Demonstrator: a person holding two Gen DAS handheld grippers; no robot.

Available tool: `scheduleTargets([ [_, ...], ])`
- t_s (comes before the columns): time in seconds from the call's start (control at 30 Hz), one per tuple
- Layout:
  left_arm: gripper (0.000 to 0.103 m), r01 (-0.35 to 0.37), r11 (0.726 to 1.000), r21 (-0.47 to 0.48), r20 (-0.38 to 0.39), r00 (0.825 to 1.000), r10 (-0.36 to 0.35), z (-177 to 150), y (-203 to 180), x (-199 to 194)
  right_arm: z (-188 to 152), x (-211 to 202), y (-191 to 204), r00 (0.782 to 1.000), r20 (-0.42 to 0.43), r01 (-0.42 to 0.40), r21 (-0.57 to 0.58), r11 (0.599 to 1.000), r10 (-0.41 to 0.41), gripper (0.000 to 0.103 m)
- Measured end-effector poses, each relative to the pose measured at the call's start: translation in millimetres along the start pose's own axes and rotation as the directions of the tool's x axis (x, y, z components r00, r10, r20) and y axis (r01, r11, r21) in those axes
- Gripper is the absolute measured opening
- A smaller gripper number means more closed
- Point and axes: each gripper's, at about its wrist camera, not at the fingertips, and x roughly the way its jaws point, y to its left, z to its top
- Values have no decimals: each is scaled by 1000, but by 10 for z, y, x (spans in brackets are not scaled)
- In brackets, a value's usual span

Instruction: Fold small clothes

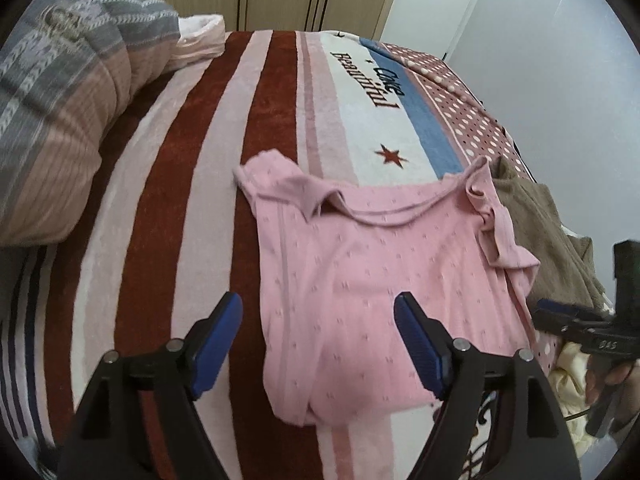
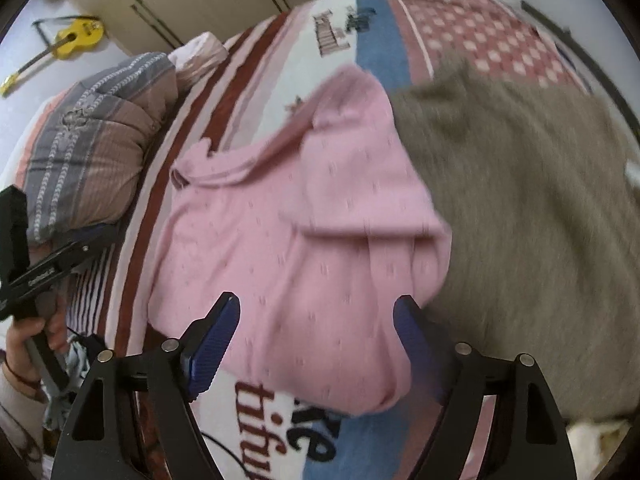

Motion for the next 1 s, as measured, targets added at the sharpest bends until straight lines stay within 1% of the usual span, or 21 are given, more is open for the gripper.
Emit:
scheduleTargets([
  [0.17,76,9,1000,-19,-21,1000,-9,-131,8,27,-236,172,-105,999,-40,-24,102,995,28,78],
  [0.3,76,26,999,-26,-31,999,-27,-147,15,69,-361,273,-169,998,-50,-30,177,984,40,78],
  [0.37,76,53,998,-27,-35,998,-54,-104,0,106,-406,294,-198,998,-47,-28,203,979,38,78],
  [0.43,76,101,994,-31,-50,993,-103,-24,-38,186,-438,283,-203,999,-35,-33,212,977,42,78],
  [0.53,75,150,988,-23,-67,986,-151,107,-143,337,-458,260,-198,999,-31,-36,201,979,43,78],
  [0.6,64,195,981,-14,-81,977,-196,196,-237,464,-466,245,-209,998,-29,-40,197,980,47,78],
  [0.63,50,228,974,-9,-98,969,-228,243,-293,558,-469,248,-218,998,-31,-43,198,979,50,78],
  [0.67,38,245,970,-7,-120,962,-244,280,-337,650,-463,248,-232,998,-31,-48,201,978,55,78],
  [0.7,35,250,968,-4,-143,958,-248,320,-382,759,-456,251,-249,998,-30,-53,206,977,60,78],
  [0.73,33,243,970,7,-156,958,-239,357,-429,867,-459,252,-277,997,-29,-57,210,976,65,78],
  [0.83,33,194,980,37,-161,969,-186,456,-509,1099,-451,271,-321,996,-33,-75,222,972,85,78],
  [0.93,33,105,994,38,-132,986,-99,585,-464,1248,-441,275,-343,995,-33,-88,214,973,98,78],
  [1.0,34,79,997,27,-117,990,-75,686,-402,1316,-450,268,-349,995,-31,-92,204,975,100,78],
])
